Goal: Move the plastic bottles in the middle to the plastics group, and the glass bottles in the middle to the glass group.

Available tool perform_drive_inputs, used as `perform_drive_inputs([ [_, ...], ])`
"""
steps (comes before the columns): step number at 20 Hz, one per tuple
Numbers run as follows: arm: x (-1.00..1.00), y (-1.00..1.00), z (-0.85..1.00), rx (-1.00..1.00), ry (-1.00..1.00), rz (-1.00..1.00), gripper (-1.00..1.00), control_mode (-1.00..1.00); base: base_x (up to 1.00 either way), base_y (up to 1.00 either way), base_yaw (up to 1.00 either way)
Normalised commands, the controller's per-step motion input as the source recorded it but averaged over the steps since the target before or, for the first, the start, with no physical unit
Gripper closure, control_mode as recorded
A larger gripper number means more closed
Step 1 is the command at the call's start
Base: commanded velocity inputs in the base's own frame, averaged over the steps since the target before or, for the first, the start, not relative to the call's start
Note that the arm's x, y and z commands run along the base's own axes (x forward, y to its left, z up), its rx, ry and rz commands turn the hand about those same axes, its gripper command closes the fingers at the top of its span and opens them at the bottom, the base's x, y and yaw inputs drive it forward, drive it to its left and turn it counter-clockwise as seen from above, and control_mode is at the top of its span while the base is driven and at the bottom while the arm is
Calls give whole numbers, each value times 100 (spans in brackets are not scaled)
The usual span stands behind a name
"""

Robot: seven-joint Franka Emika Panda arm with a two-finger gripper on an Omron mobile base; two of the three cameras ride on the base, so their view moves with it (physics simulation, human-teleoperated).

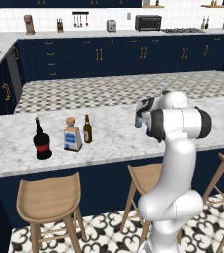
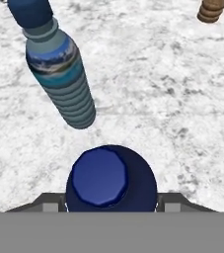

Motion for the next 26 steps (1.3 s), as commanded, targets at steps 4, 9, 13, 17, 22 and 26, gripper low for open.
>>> perform_drive_inputs([
  [4, -27, -52, 35, -2, 0, -1, 100, -100, 0, 0, 0],
  [9, -17, -85, 53, 0, 0, -2, 100, -100, 0, 0, 0],
  [13, -2, -100, 37, 0, 0, -4, 100, -100, 0, 0, 0],
  [17, -1, -100, 4, 0, 0, -4, 100, -100, 0, 0, 0],
  [22, -5, -100, -1, 0, -1, -3, 100, -100, 0, 0, 0],
  [26, -2, -97, 0, 0, -3, -3, 100, -100, 0, 0, 0],
])
